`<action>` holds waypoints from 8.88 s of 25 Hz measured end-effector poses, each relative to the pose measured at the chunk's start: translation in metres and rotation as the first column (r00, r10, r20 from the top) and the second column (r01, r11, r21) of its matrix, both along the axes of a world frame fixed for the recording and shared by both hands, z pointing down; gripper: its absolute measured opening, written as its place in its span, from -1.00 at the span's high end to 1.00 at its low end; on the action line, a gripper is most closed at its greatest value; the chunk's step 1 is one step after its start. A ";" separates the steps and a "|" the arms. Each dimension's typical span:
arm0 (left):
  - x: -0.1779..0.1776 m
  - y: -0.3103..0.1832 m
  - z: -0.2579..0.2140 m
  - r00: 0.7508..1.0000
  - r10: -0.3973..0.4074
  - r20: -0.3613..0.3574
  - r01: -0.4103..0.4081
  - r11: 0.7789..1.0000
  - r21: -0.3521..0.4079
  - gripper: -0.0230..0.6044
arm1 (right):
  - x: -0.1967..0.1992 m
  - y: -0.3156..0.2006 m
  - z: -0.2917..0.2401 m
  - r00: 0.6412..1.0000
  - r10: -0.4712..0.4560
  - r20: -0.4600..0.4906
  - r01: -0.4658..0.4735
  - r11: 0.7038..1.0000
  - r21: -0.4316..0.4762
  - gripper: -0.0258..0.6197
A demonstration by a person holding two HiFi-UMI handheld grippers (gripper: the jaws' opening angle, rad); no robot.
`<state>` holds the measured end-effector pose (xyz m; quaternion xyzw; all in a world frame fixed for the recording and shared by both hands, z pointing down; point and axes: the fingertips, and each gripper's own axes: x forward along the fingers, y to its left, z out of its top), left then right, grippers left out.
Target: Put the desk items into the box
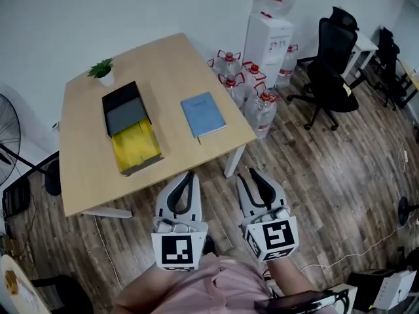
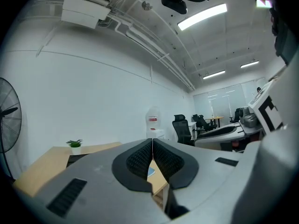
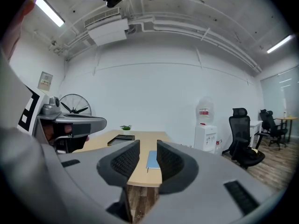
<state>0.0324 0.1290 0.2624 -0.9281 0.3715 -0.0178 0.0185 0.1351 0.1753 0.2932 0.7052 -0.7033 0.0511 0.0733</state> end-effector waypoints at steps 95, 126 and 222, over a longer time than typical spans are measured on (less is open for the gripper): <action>0.117 -0.325 0.290 0.924 -0.010 0.382 0.199 0.866 -0.459 0.88 | 0.124 -0.346 0.267 0.949 -0.102 0.297 0.269 0.755 -0.599 0.26; 0.116 -0.323 0.303 0.941 -0.005 0.338 0.179 0.854 -0.488 0.89 | 0.109 -0.350 0.226 0.876 -0.062 0.478 0.305 0.839 -0.451 0.80; -0.276 -0.221 0.138 0.856 -0.467 0.221 0.504 0.850 -0.154 0.89 | -0.220 -0.292 0.126 0.880 -0.213 0.425 0.330 0.917 -0.224 0.83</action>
